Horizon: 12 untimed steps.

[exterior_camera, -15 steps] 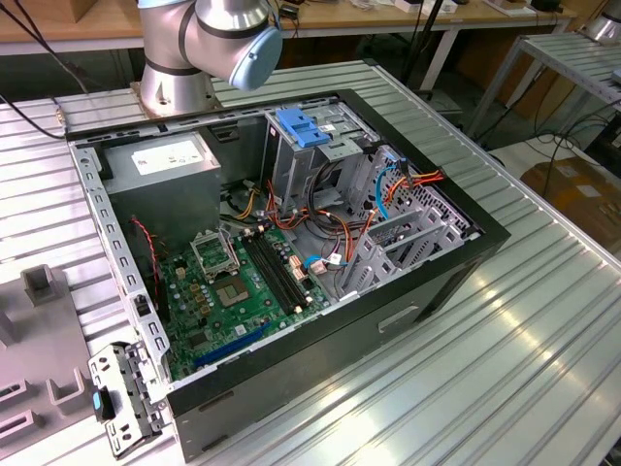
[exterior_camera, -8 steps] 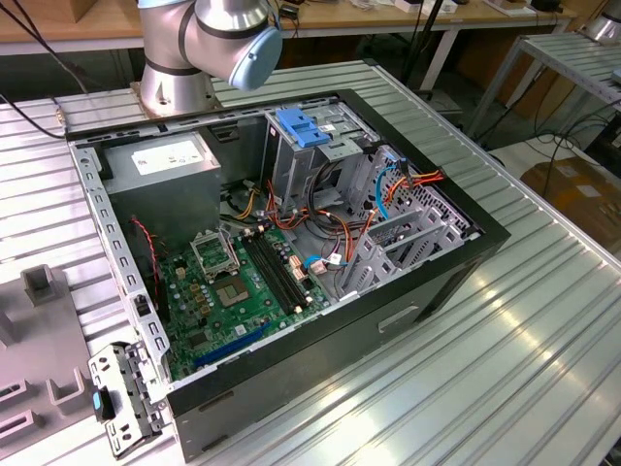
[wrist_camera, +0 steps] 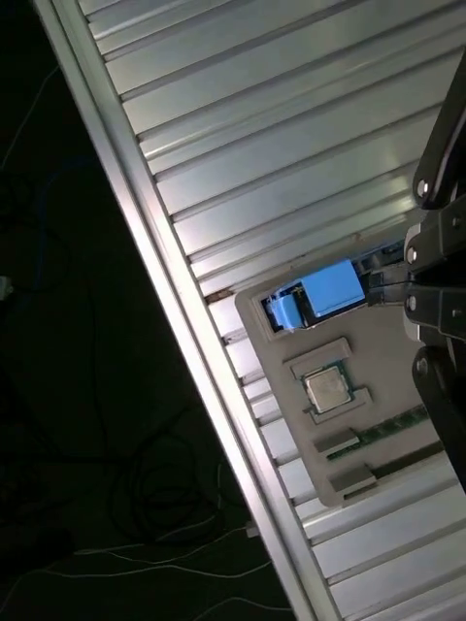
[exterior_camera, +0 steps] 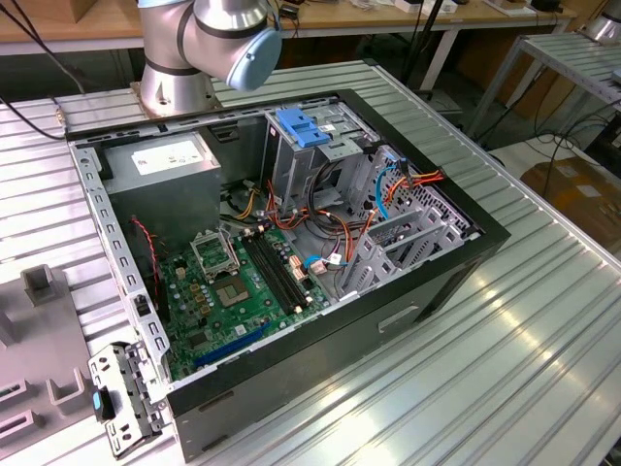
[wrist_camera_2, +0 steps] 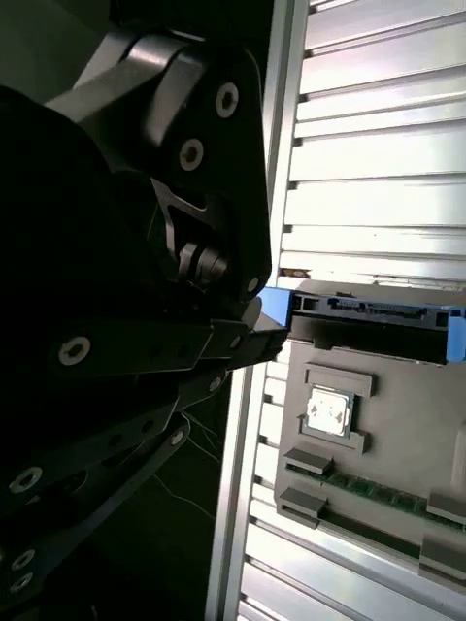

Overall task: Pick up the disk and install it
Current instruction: 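Pick up the disk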

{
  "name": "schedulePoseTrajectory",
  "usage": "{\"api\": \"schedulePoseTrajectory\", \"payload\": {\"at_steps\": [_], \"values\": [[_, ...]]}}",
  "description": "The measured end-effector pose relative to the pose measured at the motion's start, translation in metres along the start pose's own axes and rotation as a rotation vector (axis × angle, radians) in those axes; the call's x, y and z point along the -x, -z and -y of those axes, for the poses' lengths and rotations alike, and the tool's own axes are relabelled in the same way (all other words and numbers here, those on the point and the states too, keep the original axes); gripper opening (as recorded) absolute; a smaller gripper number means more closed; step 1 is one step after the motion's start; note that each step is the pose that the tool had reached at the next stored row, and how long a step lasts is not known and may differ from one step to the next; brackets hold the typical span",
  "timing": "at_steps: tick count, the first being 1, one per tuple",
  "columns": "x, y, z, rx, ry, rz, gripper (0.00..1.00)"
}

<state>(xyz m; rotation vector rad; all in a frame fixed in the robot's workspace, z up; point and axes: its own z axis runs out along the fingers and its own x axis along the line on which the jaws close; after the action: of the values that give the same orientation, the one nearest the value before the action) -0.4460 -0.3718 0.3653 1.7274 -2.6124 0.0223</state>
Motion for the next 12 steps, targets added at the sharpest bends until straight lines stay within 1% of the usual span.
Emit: {"api": "schedulePoseTrajectory", "payload": {"at_steps": [1,2,4,5,7,9,11,12], "values": [[0.0008,-0.0007,-0.0006,-0.0002,0.007,0.0001,0.11],[0.0012,-0.0013,-0.0007,-0.0005,0.024,0.0002,0.11],[0.0014,-0.0037,-0.0008,-0.0014,0.1,0.0006,0.11],[0.0012,-0.0047,-0.0011,-0.0018,0.124,0.001,0.11],[0.0004,-0.0054,-0.0034,-0.0019,0.135,0.0011,0.11],[-0.0018,-0.0062,-0.0084,-0.0027,0.141,0.0014,0.11],[-0.0035,-0.0077,-0.0125,-0.0079,0.146,0.0033,0.11],[-0.0035,-0.0084,-0.0126,-0.0096,0.147,0.0039,0.11]]}}
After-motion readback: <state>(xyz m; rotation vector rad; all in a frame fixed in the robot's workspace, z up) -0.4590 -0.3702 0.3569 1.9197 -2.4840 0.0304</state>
